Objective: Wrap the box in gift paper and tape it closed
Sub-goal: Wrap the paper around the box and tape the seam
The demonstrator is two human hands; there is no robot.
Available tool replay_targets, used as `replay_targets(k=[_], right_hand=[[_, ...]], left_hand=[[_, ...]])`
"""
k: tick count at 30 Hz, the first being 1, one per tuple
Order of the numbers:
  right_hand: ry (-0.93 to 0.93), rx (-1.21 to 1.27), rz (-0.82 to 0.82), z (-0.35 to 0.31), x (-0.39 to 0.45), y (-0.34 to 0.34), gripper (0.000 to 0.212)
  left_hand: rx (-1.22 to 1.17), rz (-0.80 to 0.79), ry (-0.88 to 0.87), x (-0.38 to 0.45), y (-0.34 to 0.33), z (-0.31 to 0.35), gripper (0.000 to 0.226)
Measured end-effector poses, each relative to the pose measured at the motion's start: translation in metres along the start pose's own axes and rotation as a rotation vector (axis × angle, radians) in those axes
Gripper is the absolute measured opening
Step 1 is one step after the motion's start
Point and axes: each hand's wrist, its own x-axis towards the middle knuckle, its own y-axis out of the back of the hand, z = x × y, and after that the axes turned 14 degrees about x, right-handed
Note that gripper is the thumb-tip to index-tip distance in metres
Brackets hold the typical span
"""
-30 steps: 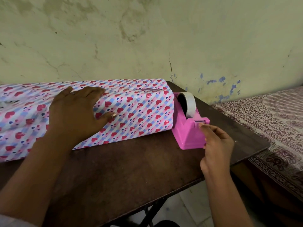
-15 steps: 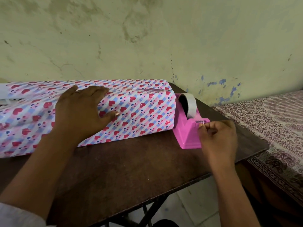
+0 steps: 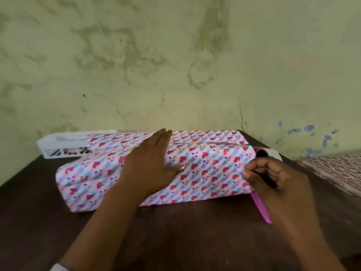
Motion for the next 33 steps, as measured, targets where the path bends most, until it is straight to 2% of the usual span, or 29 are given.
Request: replay_targets(k=[4, 9, 13, 16, 26, 30, 33], right_hand=[[0.049, 0.13, -0.199, -0.022, 0.035, -0.041, 0.017], [-0.171, 0.172, -0.45, -0.026, 0.088, -0.083, 0.01], [-0.253, 0.039, -0.599, -0.022, 0.113, -0.104, 0.006], [-0.233, -0.084, -0.684, -0.022, 0.122, -0.112, 0.004], [-0.083, -0.402, -0.859, -0.02, 0.133, -0.136, 0.017], [-0.073, -0.504, -0.863, -0.018, 0.138, -0.142, 0.008], [-0.143, -0.585, -0.839, -0.011, 0.145, -0.142, 0.031]], left_hand=[[0.06, -0.022, 0.022, -0.002, -0.001, -0.012, 0.091], [0.096, -0.017, 0.032, -0.009, -0.008, -0.011, 0.081], [0.094, 0.006, 0.028, -0.008, -0.009, -0.013, 0.08], [0.091, 0.012, 0.026, -0.007, -0.008, -0.014, 0.079], [0.084, -0.003, 0.027, -0.006, -0.009, -0.013, 0.078], [0.089, -0.011, 0.029, -0.006, -0.009, -0.014, 0.079], [0.095, -0.01, 0.029, -0.006, -0.009, -0.013, 0.078]])
